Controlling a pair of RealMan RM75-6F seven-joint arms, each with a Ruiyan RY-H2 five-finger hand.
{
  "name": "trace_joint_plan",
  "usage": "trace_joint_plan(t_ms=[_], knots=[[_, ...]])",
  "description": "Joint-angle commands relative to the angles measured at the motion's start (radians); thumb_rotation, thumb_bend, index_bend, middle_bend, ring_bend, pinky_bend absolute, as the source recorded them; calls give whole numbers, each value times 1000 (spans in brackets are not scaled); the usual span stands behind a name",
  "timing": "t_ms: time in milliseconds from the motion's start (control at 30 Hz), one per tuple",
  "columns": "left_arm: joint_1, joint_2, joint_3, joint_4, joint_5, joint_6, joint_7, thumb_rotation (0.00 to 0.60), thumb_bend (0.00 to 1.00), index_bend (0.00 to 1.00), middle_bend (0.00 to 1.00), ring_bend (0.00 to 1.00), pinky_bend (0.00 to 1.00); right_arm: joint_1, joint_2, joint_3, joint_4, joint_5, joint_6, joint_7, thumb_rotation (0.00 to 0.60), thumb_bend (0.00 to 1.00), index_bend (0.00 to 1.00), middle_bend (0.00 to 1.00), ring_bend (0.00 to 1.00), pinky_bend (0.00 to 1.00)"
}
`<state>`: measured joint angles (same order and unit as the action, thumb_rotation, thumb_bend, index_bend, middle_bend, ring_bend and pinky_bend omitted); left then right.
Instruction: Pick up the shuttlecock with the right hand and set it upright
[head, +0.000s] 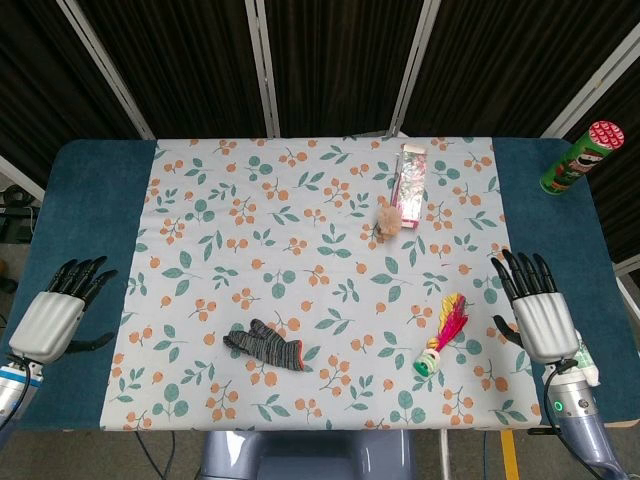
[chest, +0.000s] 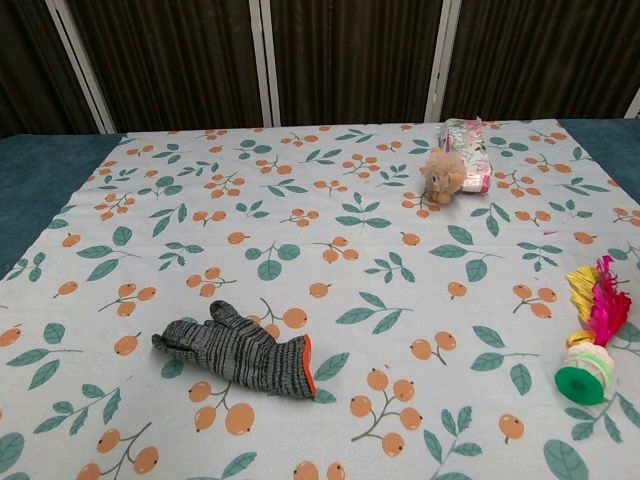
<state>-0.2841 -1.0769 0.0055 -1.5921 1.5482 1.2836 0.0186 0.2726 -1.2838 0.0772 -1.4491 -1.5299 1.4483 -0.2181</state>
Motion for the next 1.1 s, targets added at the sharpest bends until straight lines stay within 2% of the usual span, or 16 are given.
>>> trace_joint_plan(t_ms=[33, 300, 400, 567, 667, 833, 1100], knots=[[0, 0, 0, 1, 1, 0, -1, 527, 210, 119, 0, 0, 0, 0, 0, 0, 0, -2, -1, -1, 600, 167, 0, 0, 0, 0], [2, 0, 1, 2, 3, 4, -1, 532, 212, 119, 0, 0, 0, 9, 12, -7, -4, -14, -26, 7, 600, 168, 13, 0, 0, 0], [1, -1, 1, 3, 1, 3, 0, 531, 211, 119, 0, 0, 0, 28, 25, -16, 3, -49, -44, 7, 600, 167, 109, 11, 0, 0], [0, -1, 0, 3, -1, 1, 2, 529, 210, 119, 0, 0, 0, 72, 27, -30, 56, -140, -55, -8, 600, 168, 300, 166, 10, 0], [0, -1, -1, 2, -2, -1, 2, 530, 210, 119, 0, 0, 0, 114, 17, -48, 113, -182, -112, -18, 600, 168, 344, 201, 33, 0], [0, -1, -1, 0, -3, -1, 5, 530, 210, 119, 0, 0, 0, 177, -22, -70, 177, -188, -247, -69, 600, 168, 404, 232, 57, 0], [0, 0, 0, 1, -1, -1, 1, 528, 210, 119, 0, 0, 0, 216, -111, -66, 226, -146, -338, -114, 600, 169, 417, 233, 58, 0]])
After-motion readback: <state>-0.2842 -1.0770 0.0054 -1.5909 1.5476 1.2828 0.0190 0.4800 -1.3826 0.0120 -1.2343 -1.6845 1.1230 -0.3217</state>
